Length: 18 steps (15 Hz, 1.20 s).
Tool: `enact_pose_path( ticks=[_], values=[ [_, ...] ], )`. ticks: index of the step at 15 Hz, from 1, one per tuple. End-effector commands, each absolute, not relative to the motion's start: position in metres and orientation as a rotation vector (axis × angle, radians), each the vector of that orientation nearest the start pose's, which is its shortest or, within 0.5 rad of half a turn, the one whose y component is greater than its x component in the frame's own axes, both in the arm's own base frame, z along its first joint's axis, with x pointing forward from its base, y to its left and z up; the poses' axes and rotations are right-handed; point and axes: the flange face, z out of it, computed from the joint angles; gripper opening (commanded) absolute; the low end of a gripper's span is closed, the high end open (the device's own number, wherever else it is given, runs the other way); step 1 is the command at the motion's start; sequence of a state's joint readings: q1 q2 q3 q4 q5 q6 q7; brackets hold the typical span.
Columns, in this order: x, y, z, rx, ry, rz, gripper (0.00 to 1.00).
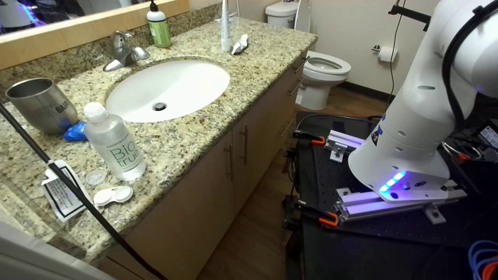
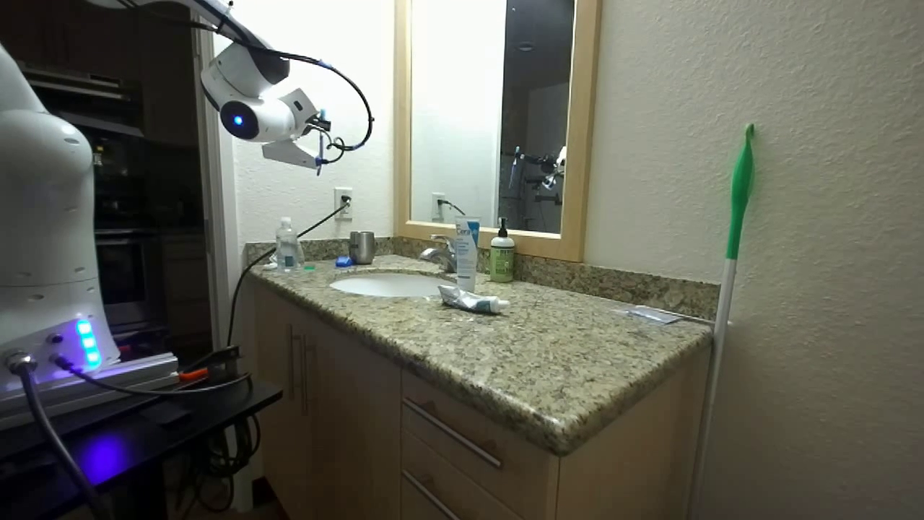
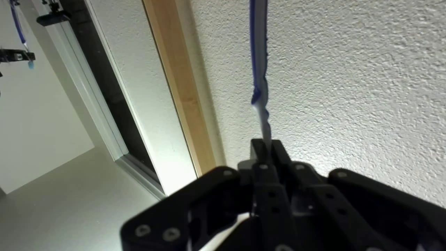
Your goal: Pick the toothbrush and put it in the cup
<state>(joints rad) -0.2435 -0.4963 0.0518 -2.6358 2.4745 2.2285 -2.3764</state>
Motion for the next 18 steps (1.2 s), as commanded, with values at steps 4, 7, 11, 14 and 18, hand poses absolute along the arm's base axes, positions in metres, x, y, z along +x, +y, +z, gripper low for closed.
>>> enact_pose_path(
  ticks=[4, 7, 11, 14, 18],
  values=[
    [0.435, -0.067, 0.437, -1.765, -0.268, -2.222, 0.01],
    [0.449, -0.061, 0.443, -1.684, -0.449, -2.257, 0.01],
    [0.469, -0.039, 0.462, -1.556, -0.557, -2.318, 0.01],
    [0.471, -0.035, 0.461, -1.563, -0.545, -2.309, 0.06],
    [0.477, -0.035, 0.460, -1.603, -0.549, -2.301, 0.01]
  ],
)
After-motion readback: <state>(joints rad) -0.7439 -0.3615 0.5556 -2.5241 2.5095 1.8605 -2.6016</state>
